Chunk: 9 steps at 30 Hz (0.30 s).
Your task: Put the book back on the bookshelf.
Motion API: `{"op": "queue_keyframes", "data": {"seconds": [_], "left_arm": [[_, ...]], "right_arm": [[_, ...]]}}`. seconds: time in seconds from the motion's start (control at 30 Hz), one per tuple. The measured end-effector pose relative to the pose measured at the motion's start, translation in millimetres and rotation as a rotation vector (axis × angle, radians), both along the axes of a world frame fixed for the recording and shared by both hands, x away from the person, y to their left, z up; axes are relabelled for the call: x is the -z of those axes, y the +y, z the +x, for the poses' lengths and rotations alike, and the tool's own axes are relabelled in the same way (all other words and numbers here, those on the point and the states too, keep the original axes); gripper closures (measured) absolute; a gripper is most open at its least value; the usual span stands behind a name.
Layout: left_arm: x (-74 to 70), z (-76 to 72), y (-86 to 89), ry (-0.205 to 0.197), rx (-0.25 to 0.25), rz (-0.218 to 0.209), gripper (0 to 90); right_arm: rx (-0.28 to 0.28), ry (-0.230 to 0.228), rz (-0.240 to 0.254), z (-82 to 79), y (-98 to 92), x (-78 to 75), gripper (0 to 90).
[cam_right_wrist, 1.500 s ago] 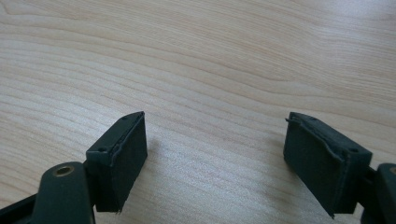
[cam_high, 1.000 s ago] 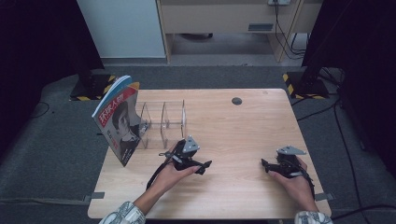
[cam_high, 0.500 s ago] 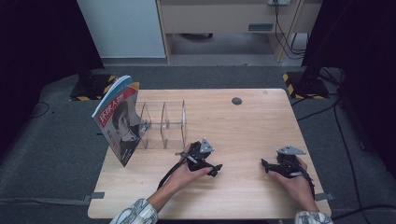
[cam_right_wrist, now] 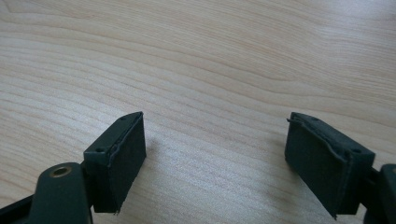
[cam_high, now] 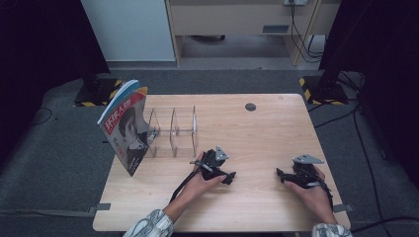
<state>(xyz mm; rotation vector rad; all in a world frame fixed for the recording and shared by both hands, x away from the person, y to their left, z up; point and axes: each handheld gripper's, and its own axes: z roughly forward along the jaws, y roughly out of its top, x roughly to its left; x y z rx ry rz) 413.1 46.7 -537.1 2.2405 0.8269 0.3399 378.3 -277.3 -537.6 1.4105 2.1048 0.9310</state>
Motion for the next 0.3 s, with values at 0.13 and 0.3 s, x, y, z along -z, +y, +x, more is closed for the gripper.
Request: {"op": "queue_keyframes", "data": {"seconds": [0.13, 0.3], "left_arm": [[0.1, -0.2, -0.1, 0.001, -0.003, 0.001, 3.1], [0.4, -1.8, 0.7, 0.003, -0.041, 0.006, 0.3]], "right_arm": [[0.001, 0.000, 0.001, -0.3, 0.3, 0.1, 20.7], [0.001, 0.003, 0.002, -0.5, 0.5, -0.1, 20.3]]}}
